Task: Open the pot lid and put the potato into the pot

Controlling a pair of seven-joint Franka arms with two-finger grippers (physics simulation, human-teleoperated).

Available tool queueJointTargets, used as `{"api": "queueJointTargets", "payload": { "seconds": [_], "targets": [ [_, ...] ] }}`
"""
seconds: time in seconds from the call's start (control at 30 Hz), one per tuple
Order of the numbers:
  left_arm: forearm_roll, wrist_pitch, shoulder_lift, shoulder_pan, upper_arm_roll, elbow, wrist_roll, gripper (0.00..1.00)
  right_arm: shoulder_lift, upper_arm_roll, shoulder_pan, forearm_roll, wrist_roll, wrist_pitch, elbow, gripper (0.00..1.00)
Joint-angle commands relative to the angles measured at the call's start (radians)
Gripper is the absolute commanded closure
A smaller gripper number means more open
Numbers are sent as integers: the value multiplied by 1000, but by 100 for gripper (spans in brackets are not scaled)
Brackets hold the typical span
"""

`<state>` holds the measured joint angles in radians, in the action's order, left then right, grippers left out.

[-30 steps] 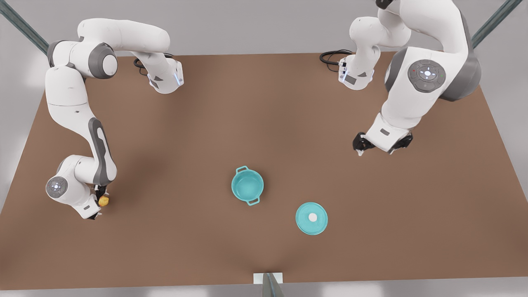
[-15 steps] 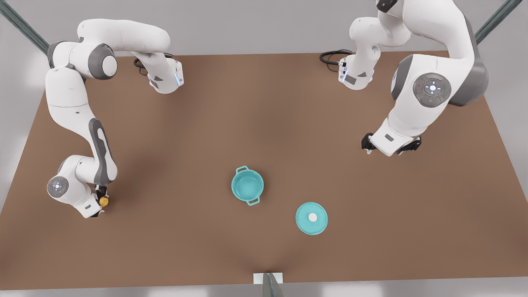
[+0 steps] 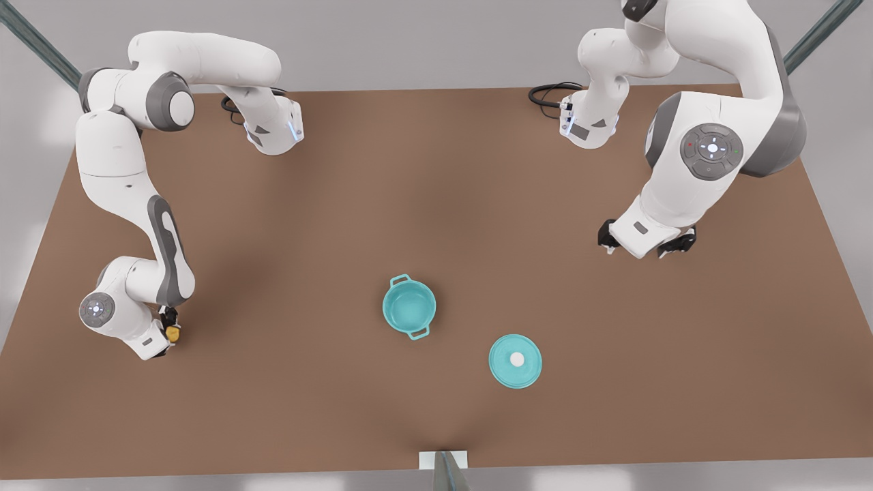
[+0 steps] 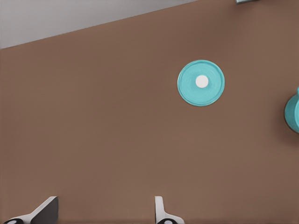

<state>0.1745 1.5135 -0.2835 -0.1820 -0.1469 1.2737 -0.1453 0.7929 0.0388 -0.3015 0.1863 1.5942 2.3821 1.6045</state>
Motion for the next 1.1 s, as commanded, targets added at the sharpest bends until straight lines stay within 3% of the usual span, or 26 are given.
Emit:
{"api": "queueJointTargets", "payload": {
  "seconds": [0.0,0.37,0.6,0.8,1.07],
  "targets": [
    [2,-1,1,-1,0,-1,41,0,-6,3,2,-7,16,-20,-1,53],
    [2,-1,0,3,1,1,44,0,-152,111,67,-33,-31,-227,-5,53],
    [2,-1,0,4,1,1,44,0,-244,127,354,-91,-431,-324,-14,53],
    [2,-4,1,6,3,1,44,0,-241,179,524,-91,-790,-324,-86,53],
    [2,1,-13,9,1,-2,36,0,-81,191,660,-87,-1123,-302,-297,53]
  ]
}}
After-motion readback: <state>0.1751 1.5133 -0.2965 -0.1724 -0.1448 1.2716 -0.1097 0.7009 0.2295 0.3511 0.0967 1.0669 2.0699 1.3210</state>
